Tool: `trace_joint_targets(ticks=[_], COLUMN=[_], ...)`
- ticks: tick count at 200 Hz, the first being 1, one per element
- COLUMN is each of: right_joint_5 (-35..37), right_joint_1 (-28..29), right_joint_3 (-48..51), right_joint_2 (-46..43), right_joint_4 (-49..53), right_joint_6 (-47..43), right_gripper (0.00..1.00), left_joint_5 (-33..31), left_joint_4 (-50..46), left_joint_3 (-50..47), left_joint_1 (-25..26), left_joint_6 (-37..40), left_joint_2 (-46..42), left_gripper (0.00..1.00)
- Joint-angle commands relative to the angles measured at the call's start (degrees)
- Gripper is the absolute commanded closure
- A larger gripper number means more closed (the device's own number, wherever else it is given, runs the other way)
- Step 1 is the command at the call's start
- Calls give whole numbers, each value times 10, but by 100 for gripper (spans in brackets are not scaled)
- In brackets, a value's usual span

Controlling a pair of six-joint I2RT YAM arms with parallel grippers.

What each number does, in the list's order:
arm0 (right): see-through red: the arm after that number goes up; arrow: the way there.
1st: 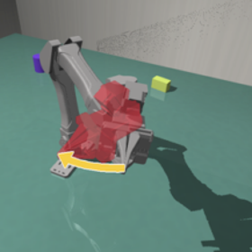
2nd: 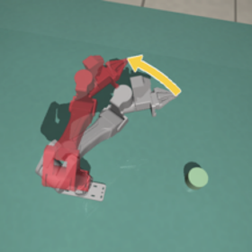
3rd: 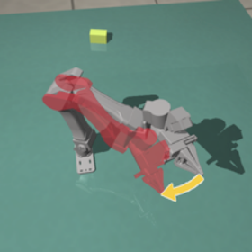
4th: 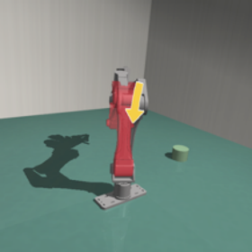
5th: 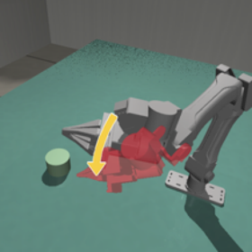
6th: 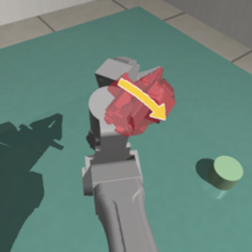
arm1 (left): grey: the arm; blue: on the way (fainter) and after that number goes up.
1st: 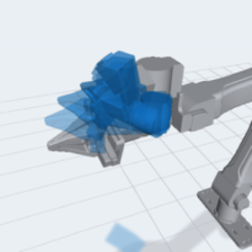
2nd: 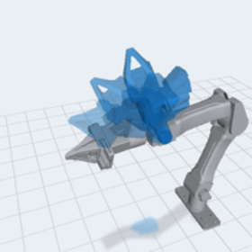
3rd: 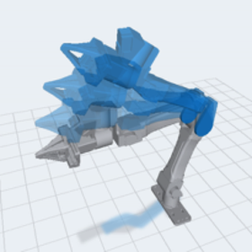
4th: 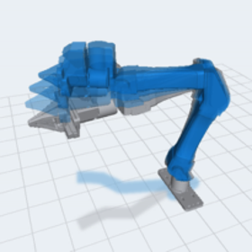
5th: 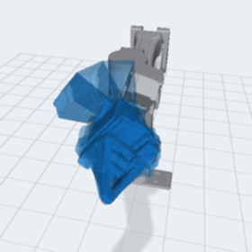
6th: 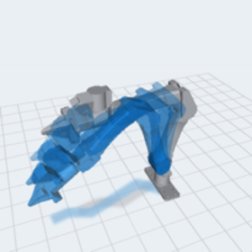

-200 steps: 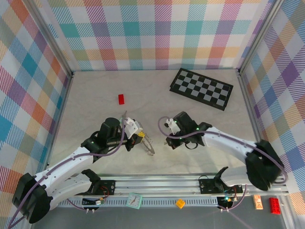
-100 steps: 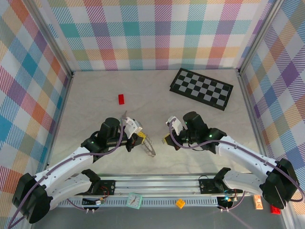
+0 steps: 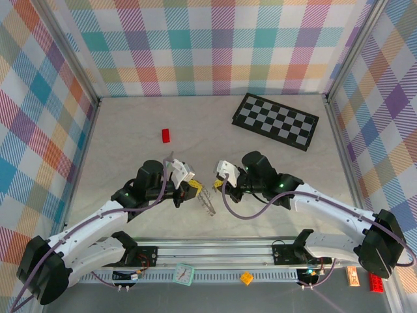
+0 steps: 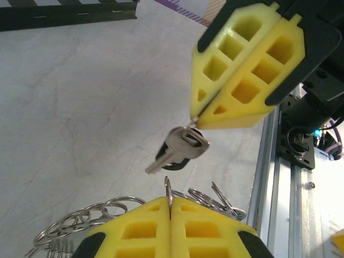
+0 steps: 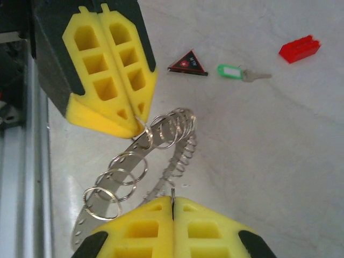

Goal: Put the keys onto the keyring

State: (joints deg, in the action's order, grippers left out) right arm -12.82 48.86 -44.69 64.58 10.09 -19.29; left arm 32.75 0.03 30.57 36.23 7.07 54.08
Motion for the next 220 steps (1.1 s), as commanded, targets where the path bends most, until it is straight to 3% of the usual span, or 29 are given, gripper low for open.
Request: trace_joint_targets(ticks=[1,61,158,220], right_joint_5=[18,-9,-1,42], right_joint_1=[11,20,36,56], right_joint_3=[-23,-35,-11,-8], right_joint_2=[5,-15,-8,2], right_joint_4=[-5,75,41,36], right_joint_6=[-77,-150,-221,-252], right_gripper=[100,100,100,100], left_joint_5=[37,87,111,113], left_joint_4=[14,26,7,-6], left_joint_3=[14,27,46,44], left_joint_1=[2,2,16,28], left_joint_6=[2,28,91,137], left_joint_2=[12,59,104,96], left_gripper=[100,100,100,100])
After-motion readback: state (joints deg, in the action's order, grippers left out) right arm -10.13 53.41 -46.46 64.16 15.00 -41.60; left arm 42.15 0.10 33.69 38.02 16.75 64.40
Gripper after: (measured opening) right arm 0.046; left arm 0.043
